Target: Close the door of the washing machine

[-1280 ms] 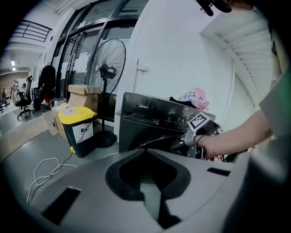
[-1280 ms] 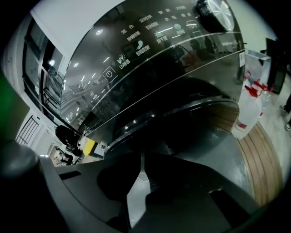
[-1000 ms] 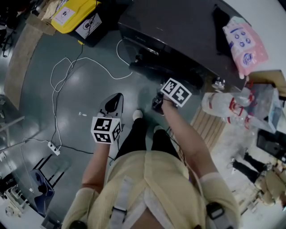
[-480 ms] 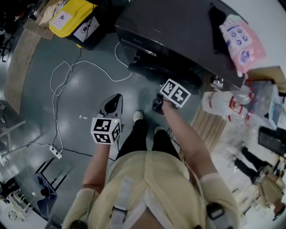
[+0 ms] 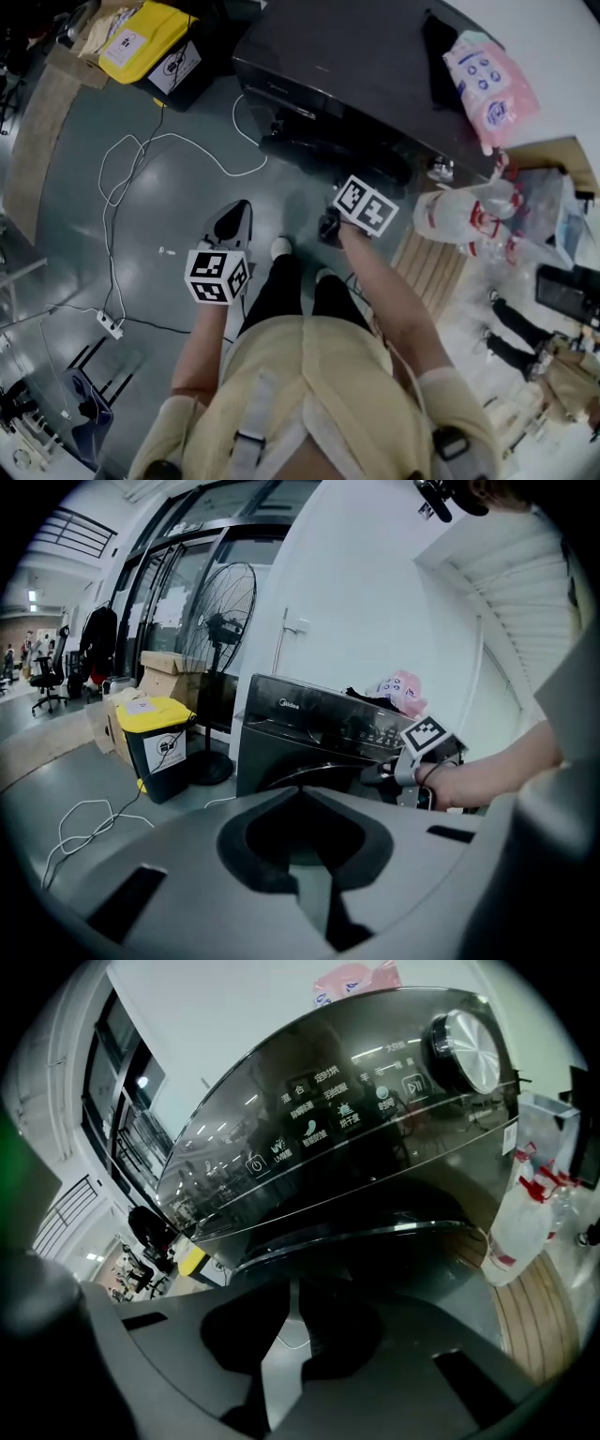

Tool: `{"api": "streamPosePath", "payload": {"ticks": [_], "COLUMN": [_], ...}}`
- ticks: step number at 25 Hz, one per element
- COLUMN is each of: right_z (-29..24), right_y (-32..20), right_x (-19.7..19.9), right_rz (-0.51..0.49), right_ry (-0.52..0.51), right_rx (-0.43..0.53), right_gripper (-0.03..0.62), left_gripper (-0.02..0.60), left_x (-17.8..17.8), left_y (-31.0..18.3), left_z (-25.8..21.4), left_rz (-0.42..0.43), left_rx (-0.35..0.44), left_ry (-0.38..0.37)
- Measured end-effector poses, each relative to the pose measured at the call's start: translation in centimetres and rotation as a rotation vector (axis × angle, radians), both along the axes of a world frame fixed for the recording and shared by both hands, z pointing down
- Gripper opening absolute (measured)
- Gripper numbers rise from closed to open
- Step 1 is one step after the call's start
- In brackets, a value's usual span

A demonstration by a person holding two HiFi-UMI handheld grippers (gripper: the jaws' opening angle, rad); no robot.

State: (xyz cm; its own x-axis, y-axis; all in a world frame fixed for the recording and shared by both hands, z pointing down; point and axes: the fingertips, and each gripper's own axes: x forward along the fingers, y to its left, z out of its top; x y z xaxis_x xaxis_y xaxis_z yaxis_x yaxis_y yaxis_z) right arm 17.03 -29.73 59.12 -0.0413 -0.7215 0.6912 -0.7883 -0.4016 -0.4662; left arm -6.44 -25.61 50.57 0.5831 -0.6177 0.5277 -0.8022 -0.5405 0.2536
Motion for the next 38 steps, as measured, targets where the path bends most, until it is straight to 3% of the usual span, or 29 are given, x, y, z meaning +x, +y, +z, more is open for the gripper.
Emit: {"api": "streamPosePath", "payload": {"ticks": [8,25,38], "right_z": [0.1,-0.1,-4.6], "right_y": [-0.7,-1.2,2.9], "right_x": [2.0,2.5,-0.1], "right_rz": [-0.008,-0.032,-0.237], "right_ry": [0.03,0.047,0.121], "right_rx": [0.005,0.009,0.136], "right_gripper": [0.032,0.032,0.032], "left_gripper": [-0.009,-0.009,-0.009], "left_x": [0.0,-1.0,0.1], "left_y": [1.7,2.6,2.5], "left_z": [-0.7,-1.5,-3.8], "left_rz": [-0.02,-0.075,-0.113], "left_rx": [0.003,0.011,0.0], "left_ry": [-0.013,-0.03,0.087]}}
